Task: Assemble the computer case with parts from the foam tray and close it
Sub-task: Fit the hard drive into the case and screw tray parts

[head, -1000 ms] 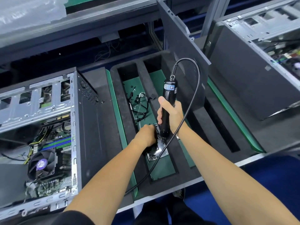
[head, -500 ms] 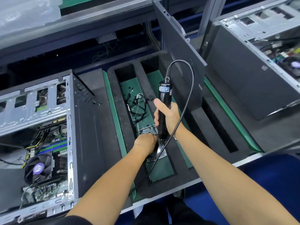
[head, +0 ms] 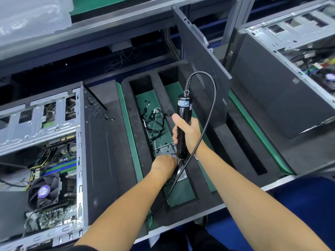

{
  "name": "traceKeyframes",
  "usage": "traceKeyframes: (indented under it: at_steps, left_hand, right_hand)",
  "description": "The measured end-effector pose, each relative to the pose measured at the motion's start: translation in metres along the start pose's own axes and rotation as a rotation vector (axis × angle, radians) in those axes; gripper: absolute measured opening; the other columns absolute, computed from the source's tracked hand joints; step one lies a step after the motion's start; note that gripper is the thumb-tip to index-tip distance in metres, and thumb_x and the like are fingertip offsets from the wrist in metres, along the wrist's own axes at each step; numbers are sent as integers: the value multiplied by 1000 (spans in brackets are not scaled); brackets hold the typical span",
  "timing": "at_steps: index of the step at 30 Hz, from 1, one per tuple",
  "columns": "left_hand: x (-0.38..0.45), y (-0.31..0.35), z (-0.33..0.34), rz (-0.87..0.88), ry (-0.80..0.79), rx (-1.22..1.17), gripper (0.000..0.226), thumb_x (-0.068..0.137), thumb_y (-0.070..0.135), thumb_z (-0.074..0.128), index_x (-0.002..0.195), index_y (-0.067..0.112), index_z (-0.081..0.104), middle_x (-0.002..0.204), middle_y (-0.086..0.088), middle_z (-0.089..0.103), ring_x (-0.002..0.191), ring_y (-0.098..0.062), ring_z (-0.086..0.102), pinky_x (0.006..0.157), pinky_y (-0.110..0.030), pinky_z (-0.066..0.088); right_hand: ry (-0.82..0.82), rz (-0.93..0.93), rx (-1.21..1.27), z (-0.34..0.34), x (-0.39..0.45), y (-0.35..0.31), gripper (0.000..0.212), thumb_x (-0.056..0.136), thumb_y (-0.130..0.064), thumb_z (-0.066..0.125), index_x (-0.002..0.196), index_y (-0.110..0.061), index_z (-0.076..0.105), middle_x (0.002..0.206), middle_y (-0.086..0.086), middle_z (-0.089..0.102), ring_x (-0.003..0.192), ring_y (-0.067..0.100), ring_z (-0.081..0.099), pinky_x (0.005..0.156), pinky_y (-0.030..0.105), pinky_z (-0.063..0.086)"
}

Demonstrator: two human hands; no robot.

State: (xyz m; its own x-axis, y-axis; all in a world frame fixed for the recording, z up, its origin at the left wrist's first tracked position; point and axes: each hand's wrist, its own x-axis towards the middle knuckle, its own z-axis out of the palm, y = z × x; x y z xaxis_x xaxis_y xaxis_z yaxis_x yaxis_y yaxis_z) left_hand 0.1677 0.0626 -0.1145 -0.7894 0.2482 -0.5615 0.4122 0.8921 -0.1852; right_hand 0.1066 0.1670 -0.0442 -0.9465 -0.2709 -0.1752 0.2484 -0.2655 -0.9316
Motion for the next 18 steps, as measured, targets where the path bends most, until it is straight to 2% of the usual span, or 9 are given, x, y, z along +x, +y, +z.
traceKeyframes:
  at_steps: [7,10,12,15,18]
  left_hand:
    - [-3,0,-4,151,-32,110,29,91,-4,45,115,7,57,113,-8,63,102,-30,61,70,-34,43]
    - [-5,-2,-5,164,-55,68,26,92,0,44,115,6,56,113,-10,61,102,-31,61,70,-35,42]
    - [-5,-3,-5,113,-66,-58,25,92,4,45,115,6,56,113,-12,61,101,-32,61,71,-36,45]
    - [-3,-8,-10,-25,-41,-374,23,88,6,49,109,5,57,109,-13,58,97,-32,61,77,-39,53]
    - [1,-16,-17,-116,7,-549,26,84,1,50,109,2,58,108,-16,59,99,-34,60,84,-40,53]
  right_hand:
    - [3,-7,-7,1,1,-1,47,79,-46,70,61,-9,47,51,11,48,39,24,44,45,28,42]
    - [2,-3,-2,2,0,-2,47,79,-46,71,63,-8,48,51,11,47,39,24,44,45,28,42]
    - [3,-3,-2,2,0,-1,46,79,-46,71,63,-9,48,51,11,48,39,24,44,45,28,42]
    - [14,-8,-6,1,-1,-2,46,79,-45,71,62,-9,49,51,11,49,38,24,45,44,27,42]
    - [32,-13,-15,0,0,-2,44,79,-45,71,59,-13,49,51,12,49,38,24,45,44,28,42]
